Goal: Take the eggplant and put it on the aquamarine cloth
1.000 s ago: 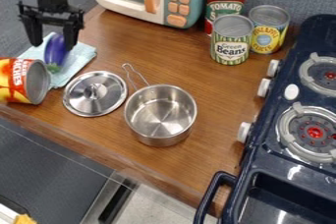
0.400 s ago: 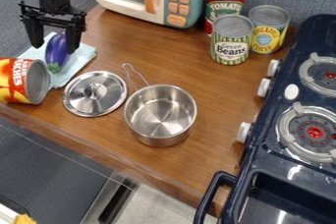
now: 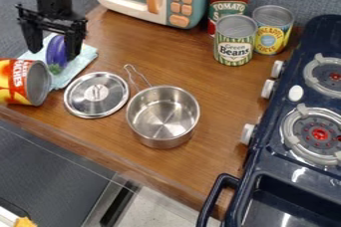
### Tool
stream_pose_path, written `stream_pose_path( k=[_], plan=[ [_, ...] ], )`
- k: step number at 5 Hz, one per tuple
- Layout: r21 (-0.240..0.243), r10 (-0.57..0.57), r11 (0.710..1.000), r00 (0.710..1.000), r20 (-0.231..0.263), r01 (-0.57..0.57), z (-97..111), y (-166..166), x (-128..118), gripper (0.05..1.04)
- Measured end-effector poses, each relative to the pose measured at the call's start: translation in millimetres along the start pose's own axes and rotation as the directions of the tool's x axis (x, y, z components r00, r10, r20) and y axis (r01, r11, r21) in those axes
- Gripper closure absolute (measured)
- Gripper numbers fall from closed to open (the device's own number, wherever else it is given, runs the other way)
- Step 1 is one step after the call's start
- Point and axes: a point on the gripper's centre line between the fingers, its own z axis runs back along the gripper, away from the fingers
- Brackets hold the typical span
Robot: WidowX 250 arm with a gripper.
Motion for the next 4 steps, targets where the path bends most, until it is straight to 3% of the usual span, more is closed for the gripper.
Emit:
stream_pose_path(
  k=[2, 4],
  plan=[
    [0.023, -0.109, 0.994, 0.993, -0.046, 0.110, -4.2, -13.7, -13.8, 0.085],
    [0.022, -0.115, 0.993, 0.992, -0.046, 0.116, -4.2, -13.7, -13.8, 0.085]
  ],
)
